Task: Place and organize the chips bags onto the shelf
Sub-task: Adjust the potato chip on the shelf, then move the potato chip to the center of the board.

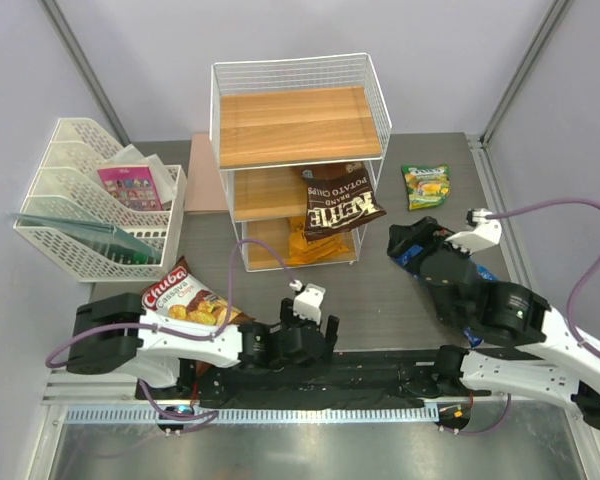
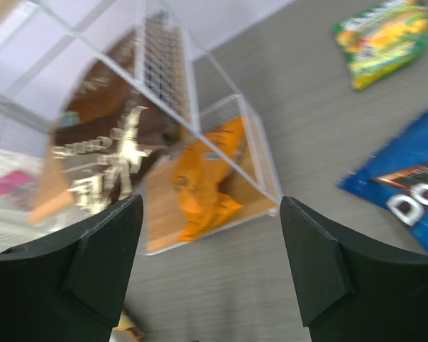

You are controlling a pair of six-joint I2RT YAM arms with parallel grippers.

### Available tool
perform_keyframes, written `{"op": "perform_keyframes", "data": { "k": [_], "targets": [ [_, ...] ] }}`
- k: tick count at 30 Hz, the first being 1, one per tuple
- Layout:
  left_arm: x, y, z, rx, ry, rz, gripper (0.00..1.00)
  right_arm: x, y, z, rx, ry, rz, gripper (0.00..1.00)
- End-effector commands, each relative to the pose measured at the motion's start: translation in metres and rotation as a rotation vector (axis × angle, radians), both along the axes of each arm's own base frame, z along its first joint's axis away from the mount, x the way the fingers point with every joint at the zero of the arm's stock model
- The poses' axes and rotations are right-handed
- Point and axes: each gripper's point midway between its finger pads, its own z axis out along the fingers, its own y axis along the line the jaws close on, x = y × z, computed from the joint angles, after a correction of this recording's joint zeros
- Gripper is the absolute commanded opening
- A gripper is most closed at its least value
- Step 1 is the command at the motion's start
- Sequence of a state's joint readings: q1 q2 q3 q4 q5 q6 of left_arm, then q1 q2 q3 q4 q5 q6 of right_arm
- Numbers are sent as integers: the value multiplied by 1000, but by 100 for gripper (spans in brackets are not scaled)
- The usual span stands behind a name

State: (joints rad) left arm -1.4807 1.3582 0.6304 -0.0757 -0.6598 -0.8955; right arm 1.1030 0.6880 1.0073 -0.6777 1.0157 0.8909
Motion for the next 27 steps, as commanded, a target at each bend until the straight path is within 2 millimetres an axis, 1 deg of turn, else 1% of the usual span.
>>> {"op": "perform_keyframes", "data": {
  "k": [1,2,3,4,5,6,7,8,9,10,11,12,13,15,17,19,21,22,24,27],
  "targets": [
    [3,-51,27,-151,6,-92,87,-4,-31,-40,-237,151,-152,86],
    [1,-55,25,-153,19,-105,87,-8,-37,-49,-294,190,-157,89],
    [6,-57,27,-173,26,-102,88,-9,-38,-53,-312,211,-159,89],
    [6,-60,25,-181,46,-117,90,-10,-36,-59,-308,237,-164,89],
    [7,-62,18,-183,66,-124,90,-15,-44,-66,-343,268,-175,92],
    [3,-71,21,-233,99,-157,91,-17,-47,-70,-348,285,-180,92],
    [10,-73,20,-254,108,-155,91,-21,-52,-77,-349,306,-188,92],
    [11,-78,20,-273,119,-165,91,-27,-58,-85,-346,335,-199,92],
    [6,-86,15,-285,152,-198,91,-31,-63,-95,-350,357,-202,92],
    [10,-88,14,-285,162,-193,91,-36,-66,-101,-346,376,-200,92],
    [11,-96,18,-293,165,-203,91,-42,-70,-107,-307,401,-190,92],
    [9,-100,14,-279,175,-217,91,-46,-73,-118,-320,424,-188,92],
    [9,-103,14,-278,176,-226,91,-49,-74,-123,-317,439,-183,91],
    [9,-108,17,-290,175,-235,90,-54,-70,-134,-319,476,-159,91],
    [9,-107,17,-289,174,-236,91,-55,-67,-143,-352,507,-155,91],
    [8,-105,18,-289,176,-233,90,-55,-65,-156,-442,554,-154,92],
    [7,-99,15,-283,182,-227,90,-53,-63,-163,-500,582,-179,92],
    [6,-97,14,-286,184,-223,90,-53,-66,-165,-517,590,-197,92],
    [6,-89,14,-291,184,-213,90,-51,-66,-168,-509,594,-219,92],
    [6,-78,15,-307,179,-186,90,-40,-66,-169,-479,597,-223,92]
  ]
}}
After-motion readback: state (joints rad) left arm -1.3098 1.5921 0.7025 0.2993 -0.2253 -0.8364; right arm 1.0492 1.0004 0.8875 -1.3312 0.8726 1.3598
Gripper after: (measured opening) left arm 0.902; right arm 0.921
